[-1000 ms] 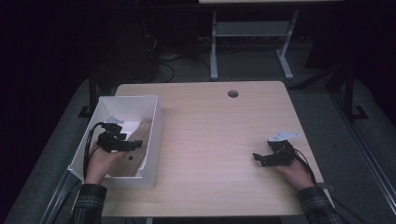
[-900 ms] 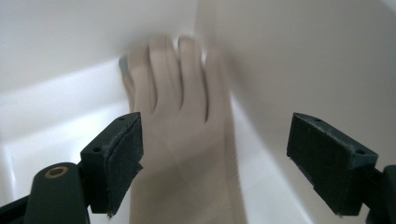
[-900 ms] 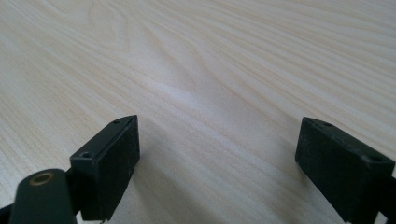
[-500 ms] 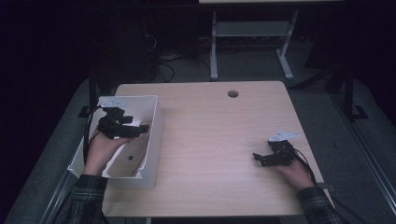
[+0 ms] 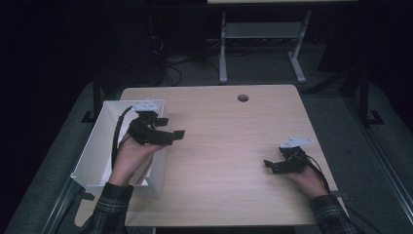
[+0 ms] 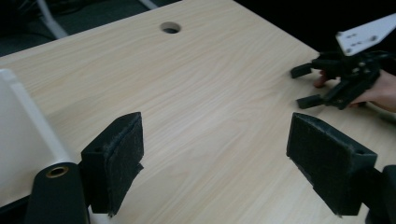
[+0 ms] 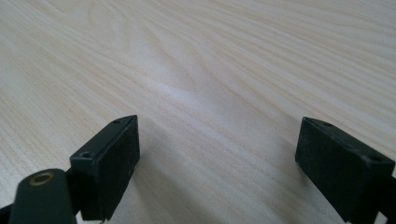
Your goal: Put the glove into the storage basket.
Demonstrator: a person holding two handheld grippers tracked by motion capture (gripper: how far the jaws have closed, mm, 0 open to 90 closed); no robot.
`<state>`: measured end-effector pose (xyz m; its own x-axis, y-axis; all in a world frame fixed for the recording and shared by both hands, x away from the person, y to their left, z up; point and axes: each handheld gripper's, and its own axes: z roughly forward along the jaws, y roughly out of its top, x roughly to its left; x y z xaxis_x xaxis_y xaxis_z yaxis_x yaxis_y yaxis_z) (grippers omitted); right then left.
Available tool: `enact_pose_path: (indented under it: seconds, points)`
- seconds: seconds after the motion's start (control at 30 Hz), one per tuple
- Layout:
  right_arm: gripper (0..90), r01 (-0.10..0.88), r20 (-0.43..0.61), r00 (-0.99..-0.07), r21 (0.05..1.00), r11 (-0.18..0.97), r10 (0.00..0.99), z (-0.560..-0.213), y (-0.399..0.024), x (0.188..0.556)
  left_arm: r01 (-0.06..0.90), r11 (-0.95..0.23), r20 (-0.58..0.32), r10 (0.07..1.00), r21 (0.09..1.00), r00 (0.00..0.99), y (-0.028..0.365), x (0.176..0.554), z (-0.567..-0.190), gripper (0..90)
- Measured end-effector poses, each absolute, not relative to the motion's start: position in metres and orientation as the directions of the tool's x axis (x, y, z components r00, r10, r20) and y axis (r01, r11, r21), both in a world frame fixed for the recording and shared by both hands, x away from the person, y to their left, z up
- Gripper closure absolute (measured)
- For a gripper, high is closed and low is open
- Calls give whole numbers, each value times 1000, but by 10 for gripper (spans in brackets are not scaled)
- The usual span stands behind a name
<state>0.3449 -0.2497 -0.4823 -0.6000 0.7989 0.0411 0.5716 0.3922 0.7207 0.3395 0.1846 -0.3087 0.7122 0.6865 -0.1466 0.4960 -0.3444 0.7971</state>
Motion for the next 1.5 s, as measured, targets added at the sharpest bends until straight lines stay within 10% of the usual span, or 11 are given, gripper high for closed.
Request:
enact_pose_path:
  seconds: [0.7, 1.5]
  points:
    - [133, 571, 40, -600, 721, 392, 799, -482, -250, 345, 474, -486, -109, 605, 735, 789, 100, 326, -384, 184]
    - [133, 565, 36, -603, 724, 395, 797, -483, -250, 345, 450, -599, -19, 586, 662, 810, 87, 326, -470, 165]
